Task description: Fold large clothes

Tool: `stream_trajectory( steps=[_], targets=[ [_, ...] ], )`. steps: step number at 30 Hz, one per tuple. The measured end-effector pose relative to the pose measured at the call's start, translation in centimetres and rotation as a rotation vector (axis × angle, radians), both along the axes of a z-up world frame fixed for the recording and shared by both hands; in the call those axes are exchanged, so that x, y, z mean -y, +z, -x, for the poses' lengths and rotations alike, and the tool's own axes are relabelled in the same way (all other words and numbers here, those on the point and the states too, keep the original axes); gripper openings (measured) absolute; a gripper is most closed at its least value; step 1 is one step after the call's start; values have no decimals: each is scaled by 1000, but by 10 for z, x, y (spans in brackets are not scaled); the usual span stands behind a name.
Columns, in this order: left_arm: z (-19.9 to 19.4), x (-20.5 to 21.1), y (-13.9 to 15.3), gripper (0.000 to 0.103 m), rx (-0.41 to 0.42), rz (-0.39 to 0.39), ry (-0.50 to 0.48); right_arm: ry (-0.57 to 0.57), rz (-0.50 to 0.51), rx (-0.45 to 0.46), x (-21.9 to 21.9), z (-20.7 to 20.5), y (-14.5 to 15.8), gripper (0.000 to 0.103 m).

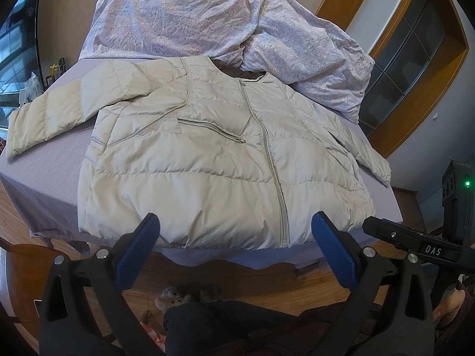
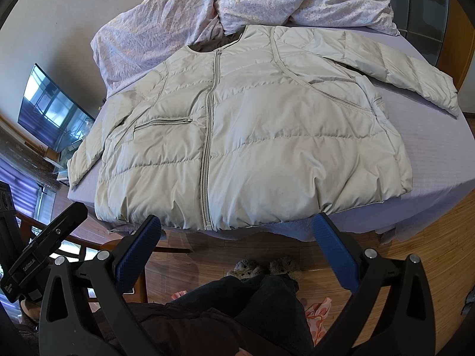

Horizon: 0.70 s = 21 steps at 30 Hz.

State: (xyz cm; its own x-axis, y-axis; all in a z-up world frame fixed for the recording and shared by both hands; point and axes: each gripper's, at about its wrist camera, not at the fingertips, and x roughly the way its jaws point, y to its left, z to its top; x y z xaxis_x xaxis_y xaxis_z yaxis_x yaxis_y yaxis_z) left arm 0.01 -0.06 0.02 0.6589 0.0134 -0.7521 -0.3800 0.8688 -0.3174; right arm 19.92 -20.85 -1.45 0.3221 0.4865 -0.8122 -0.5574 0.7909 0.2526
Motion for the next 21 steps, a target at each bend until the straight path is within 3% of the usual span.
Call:
stream_trajectory(
  steps=[21],
  targets=[
    [0,0,0,101,0,-1,0,0,-4,1,1,-3,1,102]
  ],
)
